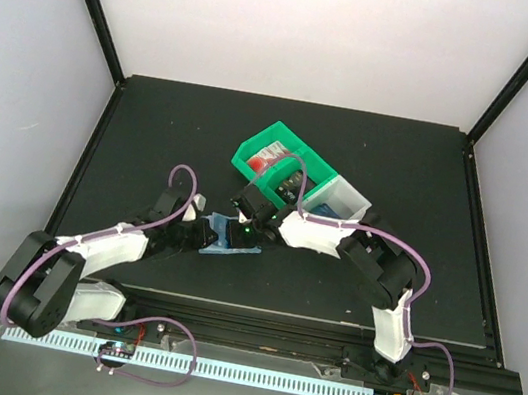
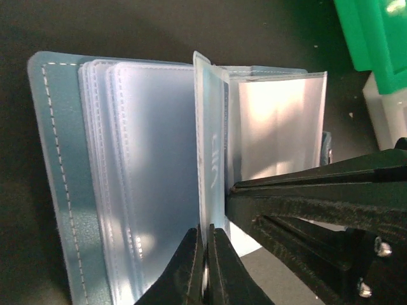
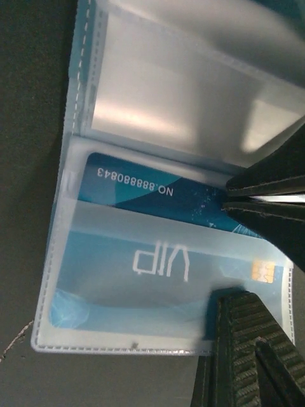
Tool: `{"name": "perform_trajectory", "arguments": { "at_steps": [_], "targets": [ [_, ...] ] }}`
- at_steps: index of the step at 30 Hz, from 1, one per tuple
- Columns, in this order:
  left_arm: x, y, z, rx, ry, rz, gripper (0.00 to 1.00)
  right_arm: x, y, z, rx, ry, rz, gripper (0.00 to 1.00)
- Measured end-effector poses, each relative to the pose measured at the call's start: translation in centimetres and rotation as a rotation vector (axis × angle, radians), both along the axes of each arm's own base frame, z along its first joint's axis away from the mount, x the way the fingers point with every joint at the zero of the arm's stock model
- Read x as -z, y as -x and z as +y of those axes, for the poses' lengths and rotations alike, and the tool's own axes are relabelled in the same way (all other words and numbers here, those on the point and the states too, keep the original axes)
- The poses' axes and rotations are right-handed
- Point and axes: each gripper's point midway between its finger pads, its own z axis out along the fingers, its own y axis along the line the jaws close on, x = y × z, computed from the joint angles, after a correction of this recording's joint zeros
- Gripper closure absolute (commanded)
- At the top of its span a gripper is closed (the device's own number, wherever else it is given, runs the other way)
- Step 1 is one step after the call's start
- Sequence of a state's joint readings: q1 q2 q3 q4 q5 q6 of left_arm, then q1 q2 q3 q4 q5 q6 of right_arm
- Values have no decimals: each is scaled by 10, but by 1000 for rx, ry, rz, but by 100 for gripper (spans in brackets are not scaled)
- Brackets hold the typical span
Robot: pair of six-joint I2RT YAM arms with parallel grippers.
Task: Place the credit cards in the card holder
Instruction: Turn over the card slot in the card holder.
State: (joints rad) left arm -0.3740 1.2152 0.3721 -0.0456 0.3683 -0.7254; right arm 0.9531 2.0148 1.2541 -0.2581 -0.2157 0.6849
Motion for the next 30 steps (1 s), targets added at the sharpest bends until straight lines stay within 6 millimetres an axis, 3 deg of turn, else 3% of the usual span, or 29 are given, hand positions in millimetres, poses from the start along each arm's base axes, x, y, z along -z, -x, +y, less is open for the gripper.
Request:
{"name": "perform_trajectory", "arguments": {
  "at_steps": [6, 13, 17, 22, 26, 30],
  "targets": [
    [-7, -5, -2, 2, 2, -5, 98, -13, -6, -15, 29, 40, -62, 79],
    [-12, -5, 5, -18, -53, 28, 98, -64, -19, -32, 91, 34, -195, 75],
    [-13, -3, 9, -23, -79, 49, 82, -71, -20, -40, 111, 42, -223, 75],
    [-12, 1, 3, 17, -62, 67, 57, -59, -15, -50, 115, 75, -210, 75],
    [-23, -2, -7, 72, -25, 44, 53, -58, -11, -57, 116, 79, -208, 75],
    [-35, -11, -22, 130, 31, 17, 53, -71, -8, -65, 136, 58, -228, 75]
  ]
}}
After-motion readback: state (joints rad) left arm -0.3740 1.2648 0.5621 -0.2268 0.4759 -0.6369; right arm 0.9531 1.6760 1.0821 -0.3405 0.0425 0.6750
